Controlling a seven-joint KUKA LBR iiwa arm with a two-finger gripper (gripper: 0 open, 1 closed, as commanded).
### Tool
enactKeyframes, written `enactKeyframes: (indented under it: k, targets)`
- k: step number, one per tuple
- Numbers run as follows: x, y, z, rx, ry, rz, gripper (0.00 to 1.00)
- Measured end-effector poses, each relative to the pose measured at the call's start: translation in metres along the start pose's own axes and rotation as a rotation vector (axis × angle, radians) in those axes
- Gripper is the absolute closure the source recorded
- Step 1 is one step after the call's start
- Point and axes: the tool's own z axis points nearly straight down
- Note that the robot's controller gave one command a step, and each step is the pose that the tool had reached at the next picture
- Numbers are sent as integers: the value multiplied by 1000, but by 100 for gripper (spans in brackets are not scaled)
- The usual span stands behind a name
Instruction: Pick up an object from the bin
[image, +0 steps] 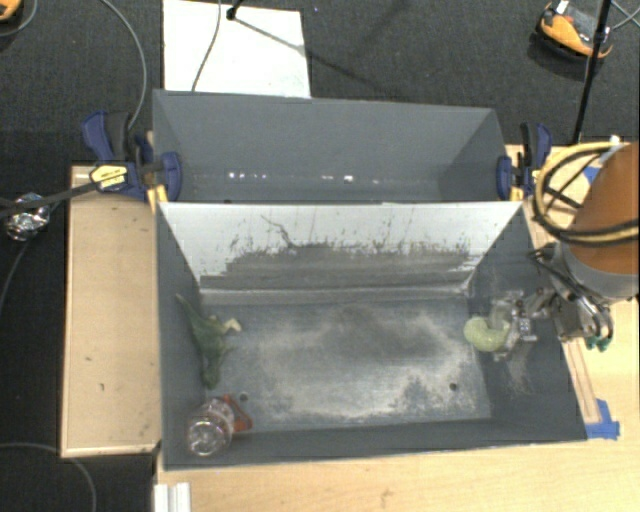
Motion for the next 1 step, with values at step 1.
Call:
enactKeyframes:
  k: [1]
  targets:
    - [-2, 1, -4, 2, -8, -4, 0]
